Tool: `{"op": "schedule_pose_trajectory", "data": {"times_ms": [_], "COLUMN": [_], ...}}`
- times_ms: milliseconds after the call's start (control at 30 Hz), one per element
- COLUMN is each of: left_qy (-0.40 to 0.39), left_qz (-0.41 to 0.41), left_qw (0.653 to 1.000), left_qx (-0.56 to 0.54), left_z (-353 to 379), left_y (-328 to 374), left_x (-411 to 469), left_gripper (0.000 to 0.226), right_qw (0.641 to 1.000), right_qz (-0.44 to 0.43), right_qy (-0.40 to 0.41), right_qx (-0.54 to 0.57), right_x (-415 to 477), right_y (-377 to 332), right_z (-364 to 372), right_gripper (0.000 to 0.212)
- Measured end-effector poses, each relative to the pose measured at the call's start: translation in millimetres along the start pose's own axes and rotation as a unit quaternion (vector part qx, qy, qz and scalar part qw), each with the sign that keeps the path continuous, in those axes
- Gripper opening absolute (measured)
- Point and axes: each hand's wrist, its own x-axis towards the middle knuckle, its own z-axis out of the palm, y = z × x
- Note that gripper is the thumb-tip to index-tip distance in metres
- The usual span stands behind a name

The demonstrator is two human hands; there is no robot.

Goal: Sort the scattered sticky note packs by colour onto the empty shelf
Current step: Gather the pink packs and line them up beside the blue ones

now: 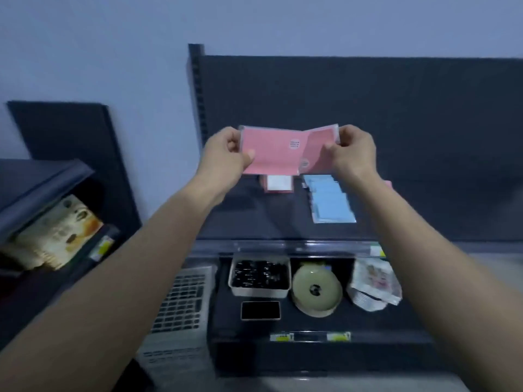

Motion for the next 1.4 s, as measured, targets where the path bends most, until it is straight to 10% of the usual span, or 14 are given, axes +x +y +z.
{"op": "schedule_pose_trajectory", "data": {"times_ms": [300,667,1033,1400], "left_qy": [-0.061,-0.043,-0.085,-0.088], "left_qz": [-0.038,-0.155,-0.207,-0.177], "left_qw": [0.997,0.984,0.969,0.932], "left_qx": [0.043,0.071,0.103,0.304], "left_z": [245,341,394,430], "left_y": [-20,-75,-114,-130], "left_x": [54,81,89,95], "left_gripper": [0.017,0.012,0.018,0.04], "right_qw": [0.989,0.954,0.958,0.985], "right_qz": [0.114,0.228,0.238,0.055], "right_qy": [-0.008,-0.174,-0.149,-0.135], "right_qx": [-0.093,-0.083,-0.056,-0.087], "right_x": [125,183,210,215], "right_y": [174,306,335,272], "right_z": [-145,-148,-140,-167], "right_gripper": [0.017,0.029,0.029,0.018]}}
